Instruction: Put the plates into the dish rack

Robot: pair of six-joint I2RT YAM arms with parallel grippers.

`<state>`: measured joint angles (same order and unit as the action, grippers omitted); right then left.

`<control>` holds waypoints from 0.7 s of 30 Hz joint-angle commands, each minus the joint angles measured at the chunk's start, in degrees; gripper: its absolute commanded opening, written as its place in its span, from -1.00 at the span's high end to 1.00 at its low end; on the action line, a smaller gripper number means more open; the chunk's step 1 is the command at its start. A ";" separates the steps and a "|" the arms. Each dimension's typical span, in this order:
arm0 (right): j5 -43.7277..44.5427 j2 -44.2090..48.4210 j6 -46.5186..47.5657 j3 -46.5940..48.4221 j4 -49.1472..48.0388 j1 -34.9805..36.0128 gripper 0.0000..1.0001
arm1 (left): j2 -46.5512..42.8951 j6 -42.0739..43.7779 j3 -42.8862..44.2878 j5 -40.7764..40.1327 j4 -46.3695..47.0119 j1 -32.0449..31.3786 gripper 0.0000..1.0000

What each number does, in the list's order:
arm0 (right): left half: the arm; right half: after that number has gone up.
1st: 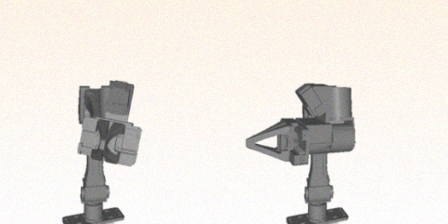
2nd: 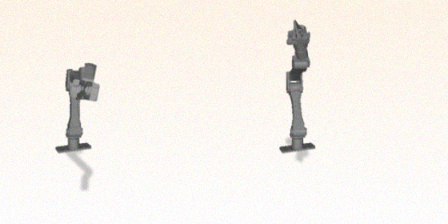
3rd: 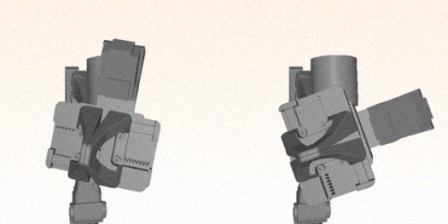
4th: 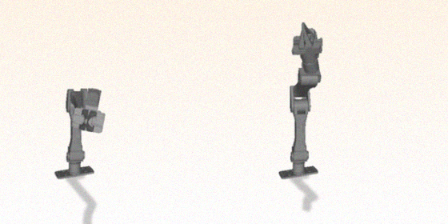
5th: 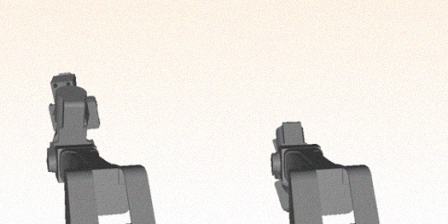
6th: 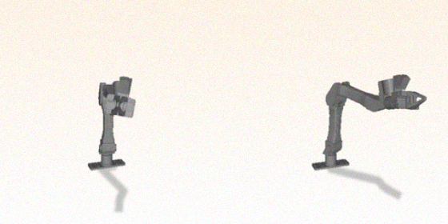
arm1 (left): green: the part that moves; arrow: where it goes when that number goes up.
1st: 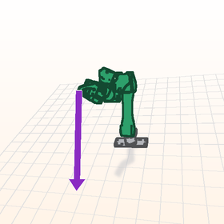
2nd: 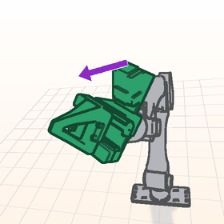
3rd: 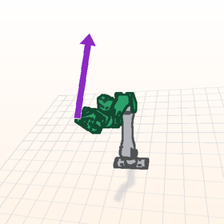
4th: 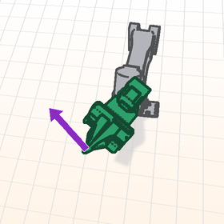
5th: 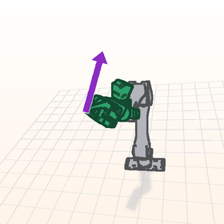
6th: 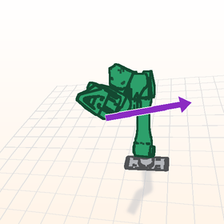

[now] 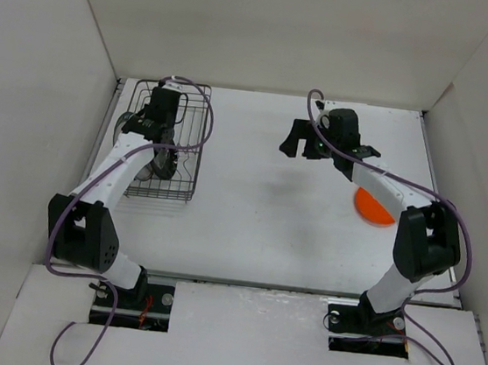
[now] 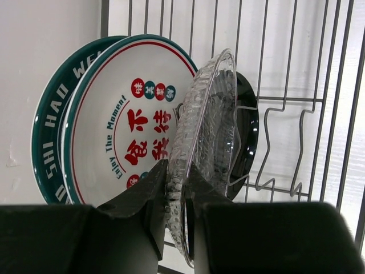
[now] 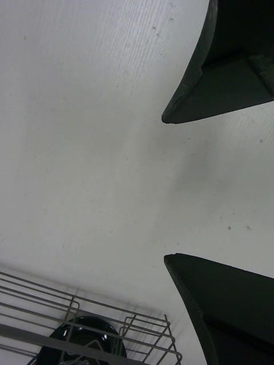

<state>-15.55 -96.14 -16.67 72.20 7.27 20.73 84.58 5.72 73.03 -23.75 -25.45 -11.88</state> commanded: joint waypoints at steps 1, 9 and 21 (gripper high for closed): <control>-0.80 -0.37 0.67 0.91 -0.68 0.19 -1.00 | -1.52 -1.94 4.91 1.95 0.50 -0.25 1.00; -1.32 -1.42 0.67 1.98 -0.68 1.24 -1.00 | -2.75 -0.88 8.00 1.34 -0.83 -0.25 1.00; -1.32 -1.42 1.72 3.03 0.99 1.24 -1.00 | -2.75 -0.88 2.91 0.81 1.02 -0.25 1.00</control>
<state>-16.38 -98.00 -16.23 72.42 8.19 21.47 84.03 5.41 77.14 -22.52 -26.26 -11.99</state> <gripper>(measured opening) 0.998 0.118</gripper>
